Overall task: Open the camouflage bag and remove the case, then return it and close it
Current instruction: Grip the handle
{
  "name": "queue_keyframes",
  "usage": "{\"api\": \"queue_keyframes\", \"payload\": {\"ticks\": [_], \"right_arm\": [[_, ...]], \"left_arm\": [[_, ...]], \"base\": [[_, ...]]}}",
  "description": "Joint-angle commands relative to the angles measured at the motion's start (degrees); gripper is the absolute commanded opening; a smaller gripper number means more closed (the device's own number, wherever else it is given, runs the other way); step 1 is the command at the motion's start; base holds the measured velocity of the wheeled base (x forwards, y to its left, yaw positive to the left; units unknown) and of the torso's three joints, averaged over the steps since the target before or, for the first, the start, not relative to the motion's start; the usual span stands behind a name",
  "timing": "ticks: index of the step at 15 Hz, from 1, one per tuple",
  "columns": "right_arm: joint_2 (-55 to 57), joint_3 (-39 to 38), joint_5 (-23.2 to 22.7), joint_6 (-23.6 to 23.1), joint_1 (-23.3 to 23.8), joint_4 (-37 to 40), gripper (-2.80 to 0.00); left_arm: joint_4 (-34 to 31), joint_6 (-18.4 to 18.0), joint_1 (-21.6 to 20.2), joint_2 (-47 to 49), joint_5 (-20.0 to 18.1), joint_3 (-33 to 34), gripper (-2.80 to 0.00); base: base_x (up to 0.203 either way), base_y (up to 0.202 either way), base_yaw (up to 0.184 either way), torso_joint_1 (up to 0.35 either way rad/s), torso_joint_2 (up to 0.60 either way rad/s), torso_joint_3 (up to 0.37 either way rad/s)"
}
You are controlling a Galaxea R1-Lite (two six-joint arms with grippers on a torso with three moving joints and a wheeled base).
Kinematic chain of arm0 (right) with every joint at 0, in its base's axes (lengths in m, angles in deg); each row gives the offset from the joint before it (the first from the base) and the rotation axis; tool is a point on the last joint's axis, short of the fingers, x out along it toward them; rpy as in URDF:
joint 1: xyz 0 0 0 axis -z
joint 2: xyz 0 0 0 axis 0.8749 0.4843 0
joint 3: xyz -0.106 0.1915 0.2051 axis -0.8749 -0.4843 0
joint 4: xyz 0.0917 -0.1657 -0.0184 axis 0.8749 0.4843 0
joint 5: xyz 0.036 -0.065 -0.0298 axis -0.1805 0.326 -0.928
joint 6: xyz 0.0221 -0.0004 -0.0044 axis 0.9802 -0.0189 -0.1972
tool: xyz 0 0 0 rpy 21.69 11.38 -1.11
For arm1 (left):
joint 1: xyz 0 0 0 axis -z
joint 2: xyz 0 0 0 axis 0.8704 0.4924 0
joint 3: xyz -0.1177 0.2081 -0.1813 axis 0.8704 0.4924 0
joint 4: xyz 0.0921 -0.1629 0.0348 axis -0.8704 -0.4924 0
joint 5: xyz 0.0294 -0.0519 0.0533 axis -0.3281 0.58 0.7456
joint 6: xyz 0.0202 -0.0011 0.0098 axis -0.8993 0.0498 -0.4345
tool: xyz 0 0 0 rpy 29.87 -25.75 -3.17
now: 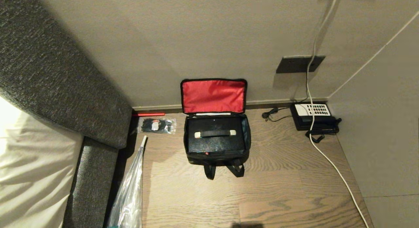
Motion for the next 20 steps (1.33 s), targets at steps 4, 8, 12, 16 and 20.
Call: {"api": "queue_keyframes", "payload": {"ticks": [4, 8, 12, 16, 20], "right_arm": [[-0.17, 0.00, 0.00, 0.01, -0.02, -0.02, -2.80], [-0.17, 0.00, 0.04, 0.01, -0.02, -0.02, -2.80], [-0.17, 0.00, 0.04, 0.01, -0.02, -0.02, -2.80], [-0.17, 0.00, 0.04, 0.01, -0.02, -0.02, -2.80], [-0.17, 0.00, 0.04, 0.01, -0.02, -0.02, -2.80]], "left_arm": [[0.02, 0.24, -0.02, -0.11, 0.02, -0.02, -2.80], [-0.04, 0.62, -0.02, -0.11, -0.01, -0.04, -2.80], [-0.04, 0.62, -0.02, -0.11, 0.00, -0.04, -2.80], [-0.13, 0.38, -0.02, -0.11, -0.03, -0.04, -2.80], [-0.13, 0.10, -0.02, -0.11, 0.08, -0.04, -2.80]], "base": [[0.000, 0.000, 0.000, 0.000, 0.00, 0.000], [0.000, 0.000, 0.000, 0.000, 0.00, 0.000], [0.000, 0.000, 0.000, 0.003, 0.00, 0.105], [0.000, 0.000, 0.000, 0.005, 0.00, 0.103], [0.000, 0.000, 0.000, 0.000, 0.00, 0.011]]}}
